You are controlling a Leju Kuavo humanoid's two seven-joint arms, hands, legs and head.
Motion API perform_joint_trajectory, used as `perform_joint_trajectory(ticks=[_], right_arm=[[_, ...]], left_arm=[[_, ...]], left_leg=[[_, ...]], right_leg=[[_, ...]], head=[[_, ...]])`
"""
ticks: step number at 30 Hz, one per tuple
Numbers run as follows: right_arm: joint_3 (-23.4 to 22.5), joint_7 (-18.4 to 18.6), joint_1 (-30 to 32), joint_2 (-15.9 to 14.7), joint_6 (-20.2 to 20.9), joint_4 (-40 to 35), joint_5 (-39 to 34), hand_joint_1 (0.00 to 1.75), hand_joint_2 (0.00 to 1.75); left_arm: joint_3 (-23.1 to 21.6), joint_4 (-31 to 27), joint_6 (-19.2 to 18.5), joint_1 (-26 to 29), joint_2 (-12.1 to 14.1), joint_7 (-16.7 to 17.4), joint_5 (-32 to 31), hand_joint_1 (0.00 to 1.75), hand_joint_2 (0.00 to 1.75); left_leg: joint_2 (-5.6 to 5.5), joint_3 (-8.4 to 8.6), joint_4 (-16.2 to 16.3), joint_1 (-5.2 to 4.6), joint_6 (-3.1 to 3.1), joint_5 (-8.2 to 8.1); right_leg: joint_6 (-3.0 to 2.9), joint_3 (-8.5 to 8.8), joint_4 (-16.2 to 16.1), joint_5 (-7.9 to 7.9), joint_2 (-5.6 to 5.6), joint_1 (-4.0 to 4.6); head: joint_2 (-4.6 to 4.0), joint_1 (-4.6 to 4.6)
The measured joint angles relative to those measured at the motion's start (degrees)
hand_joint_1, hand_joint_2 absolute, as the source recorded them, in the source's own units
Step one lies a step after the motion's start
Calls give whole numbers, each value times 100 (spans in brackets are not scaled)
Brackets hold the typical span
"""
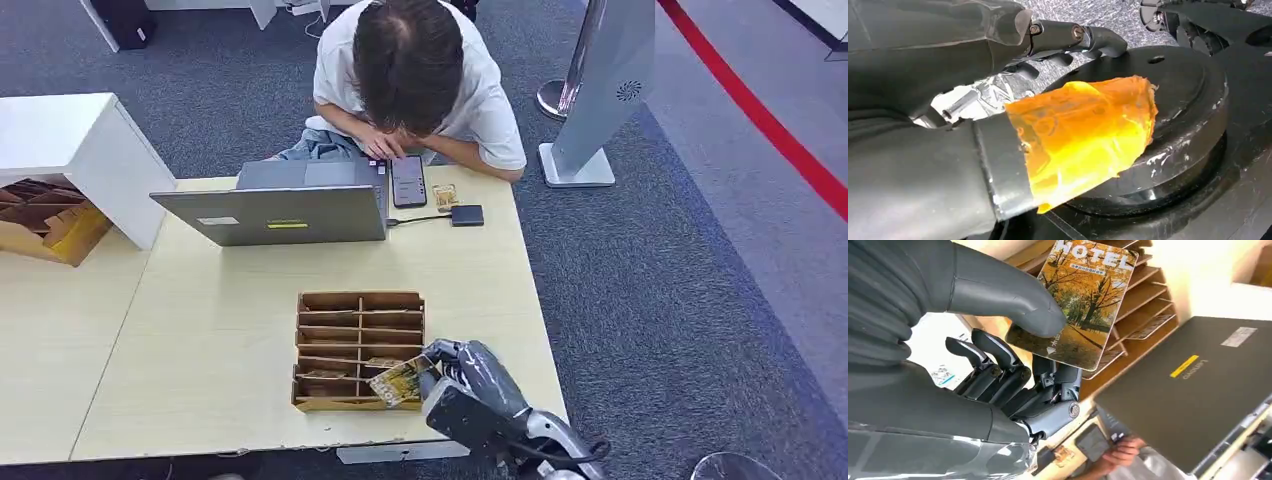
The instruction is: Pass the card to the sensor for recognition and then transmit it.
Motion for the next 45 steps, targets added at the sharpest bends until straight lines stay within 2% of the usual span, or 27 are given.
perform_joint_trajectory(ticks=[20,45], right_arm=[[-538,286,148,0,-2,496,138,175,175],[-656,404,81,155,4,877,265,175,175]], left_arm=[[50,0,13,34,-28,-15,175,0,0],[50,0,15,39,-28,-15,208,0,0]], left_leg=[[0,0,0,0,0,0],[0,0,0,0,0,0]], right_leg=[[0,0,0,0,0,0],[0,1,0,0,0,0]], head=[[0,0],[0,0]])
